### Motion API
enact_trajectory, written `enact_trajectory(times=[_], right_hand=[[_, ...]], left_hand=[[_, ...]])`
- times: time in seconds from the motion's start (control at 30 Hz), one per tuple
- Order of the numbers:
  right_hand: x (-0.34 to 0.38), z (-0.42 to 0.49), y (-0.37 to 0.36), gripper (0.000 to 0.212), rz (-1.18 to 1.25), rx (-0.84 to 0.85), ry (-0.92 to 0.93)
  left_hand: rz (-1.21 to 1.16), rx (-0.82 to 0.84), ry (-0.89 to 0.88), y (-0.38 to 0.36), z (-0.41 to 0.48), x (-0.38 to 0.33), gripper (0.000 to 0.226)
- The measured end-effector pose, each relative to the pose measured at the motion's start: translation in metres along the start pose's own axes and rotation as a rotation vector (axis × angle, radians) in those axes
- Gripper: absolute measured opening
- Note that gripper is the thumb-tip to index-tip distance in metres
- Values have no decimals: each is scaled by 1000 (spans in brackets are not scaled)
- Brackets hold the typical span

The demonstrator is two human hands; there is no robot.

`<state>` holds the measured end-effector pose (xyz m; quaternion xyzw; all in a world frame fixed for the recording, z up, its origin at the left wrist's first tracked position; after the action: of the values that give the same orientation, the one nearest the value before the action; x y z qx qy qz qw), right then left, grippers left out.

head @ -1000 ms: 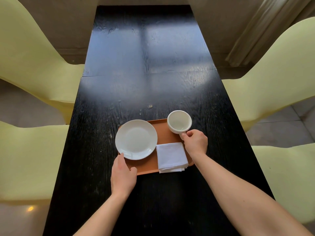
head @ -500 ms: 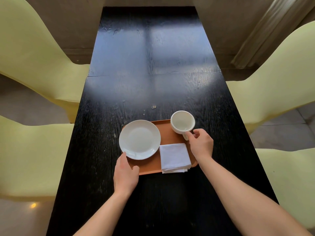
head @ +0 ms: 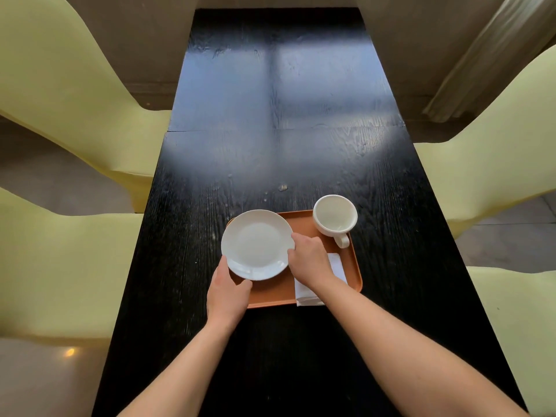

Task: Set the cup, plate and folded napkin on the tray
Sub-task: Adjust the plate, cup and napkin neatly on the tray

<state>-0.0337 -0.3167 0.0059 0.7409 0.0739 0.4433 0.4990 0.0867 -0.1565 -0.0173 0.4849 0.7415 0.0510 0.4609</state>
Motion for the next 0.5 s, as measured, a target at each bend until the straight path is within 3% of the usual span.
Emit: enact_trajectory(times=[0.17,0.5], right_hand=[[-7,8,-8,22,-42,111,-102],[-10,6,-9,18,-36,103,-115]], left_hand=[[19,23,3,-1,-1,-1,66],[61,46,-34,-1,-5,-2,75]])
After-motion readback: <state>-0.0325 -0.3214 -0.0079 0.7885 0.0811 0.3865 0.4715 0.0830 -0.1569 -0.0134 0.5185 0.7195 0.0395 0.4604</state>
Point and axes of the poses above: each hand's wrist, its own z-axis towards the middle knuckle, its own y-axis out of the back of the hand, x = y × z, the point moved 6 cm from there along z, towards the middle knuckle, and after that the axes turned 15 degrees about y, right-handed, at the moved point
